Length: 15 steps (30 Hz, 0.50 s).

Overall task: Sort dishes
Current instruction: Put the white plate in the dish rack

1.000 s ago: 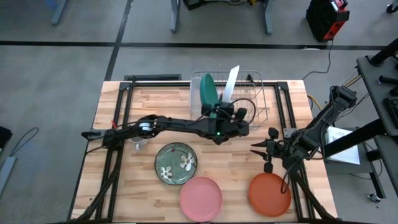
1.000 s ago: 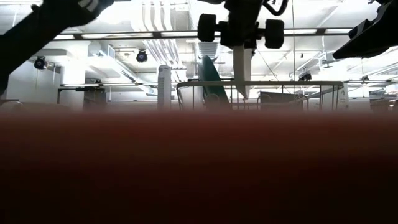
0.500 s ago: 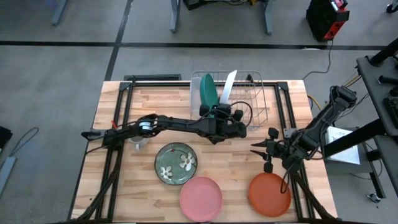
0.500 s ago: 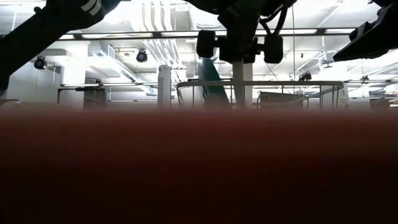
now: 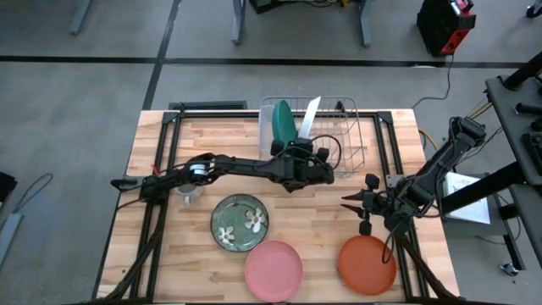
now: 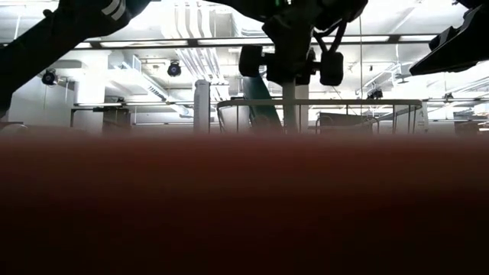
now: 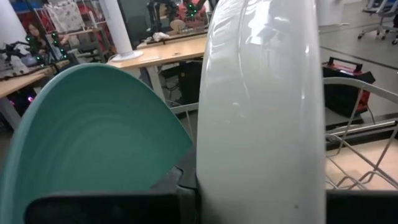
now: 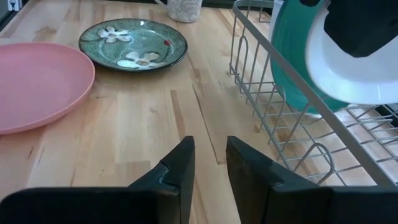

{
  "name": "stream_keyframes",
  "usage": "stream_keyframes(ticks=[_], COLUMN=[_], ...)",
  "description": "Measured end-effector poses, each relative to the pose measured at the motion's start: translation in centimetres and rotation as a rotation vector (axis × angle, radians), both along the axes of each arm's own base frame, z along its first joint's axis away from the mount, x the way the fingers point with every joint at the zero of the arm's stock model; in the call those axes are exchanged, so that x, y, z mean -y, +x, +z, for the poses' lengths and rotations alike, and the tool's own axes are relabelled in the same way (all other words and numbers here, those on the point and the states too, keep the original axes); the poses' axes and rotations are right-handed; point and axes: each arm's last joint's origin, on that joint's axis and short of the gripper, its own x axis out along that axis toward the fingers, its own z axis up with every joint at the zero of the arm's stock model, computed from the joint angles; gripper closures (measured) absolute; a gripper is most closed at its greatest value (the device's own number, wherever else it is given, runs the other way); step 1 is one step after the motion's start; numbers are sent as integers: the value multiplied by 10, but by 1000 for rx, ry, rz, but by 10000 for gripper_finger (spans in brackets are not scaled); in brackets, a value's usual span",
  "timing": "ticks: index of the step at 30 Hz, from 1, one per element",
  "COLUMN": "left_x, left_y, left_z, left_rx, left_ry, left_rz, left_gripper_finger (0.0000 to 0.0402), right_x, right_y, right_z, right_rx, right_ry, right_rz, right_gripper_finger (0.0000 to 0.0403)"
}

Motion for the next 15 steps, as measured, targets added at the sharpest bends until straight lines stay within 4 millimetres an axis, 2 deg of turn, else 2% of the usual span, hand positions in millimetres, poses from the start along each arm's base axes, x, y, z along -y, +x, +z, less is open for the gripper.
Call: stream_keyframes(ticks=[8,15], left_x=[-1,-2], left_y=[-1,-3], left_z=[-3,-8], left_rx=[3,-8], left_ry=[-10,-22], left_rz=[0,-4], left_gripper_finger=[352,352], right_x=[0,0], right_y=[0,0], right_z=[0,0], right_rx=[1,1], right_ry=[5,5], right_rz=[-2,-2], right_gripper_finger=[310,319])
